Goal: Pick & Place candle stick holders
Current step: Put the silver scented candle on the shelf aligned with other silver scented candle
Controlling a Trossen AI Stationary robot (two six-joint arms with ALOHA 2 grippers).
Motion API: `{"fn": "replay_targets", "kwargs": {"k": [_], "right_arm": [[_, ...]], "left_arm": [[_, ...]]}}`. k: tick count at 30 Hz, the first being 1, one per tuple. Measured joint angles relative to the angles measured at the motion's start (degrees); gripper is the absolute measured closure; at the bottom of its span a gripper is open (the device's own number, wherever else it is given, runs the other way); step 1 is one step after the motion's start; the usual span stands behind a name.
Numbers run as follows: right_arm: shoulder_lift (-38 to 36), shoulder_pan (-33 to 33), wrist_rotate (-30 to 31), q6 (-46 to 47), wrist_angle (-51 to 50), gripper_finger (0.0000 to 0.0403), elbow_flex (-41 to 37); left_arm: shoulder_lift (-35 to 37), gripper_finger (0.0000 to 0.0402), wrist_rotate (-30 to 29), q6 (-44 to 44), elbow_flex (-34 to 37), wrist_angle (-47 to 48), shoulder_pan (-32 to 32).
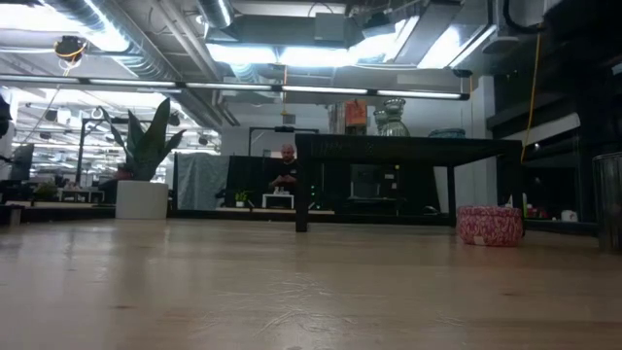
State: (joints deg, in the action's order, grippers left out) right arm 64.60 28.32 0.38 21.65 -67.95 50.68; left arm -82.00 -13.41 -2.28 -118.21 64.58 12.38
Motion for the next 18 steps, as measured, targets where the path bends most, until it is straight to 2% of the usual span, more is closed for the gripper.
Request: {"fn": "replay_targets", "kwargs": {"k": [9,18], "right_arm": [[0.0,0.2,-0.4,0.4,0.0,0.0003,-3.8],[0.0,0.2,-1.5,1.6,4.4,0.0003,-7.5]], "left_arm": [[0.0,0.0221,0.0,0.0,0.0,0.0,0.0],[0.0,0.0221,0.0,0.0,0.0,0.0,0.0]]}}
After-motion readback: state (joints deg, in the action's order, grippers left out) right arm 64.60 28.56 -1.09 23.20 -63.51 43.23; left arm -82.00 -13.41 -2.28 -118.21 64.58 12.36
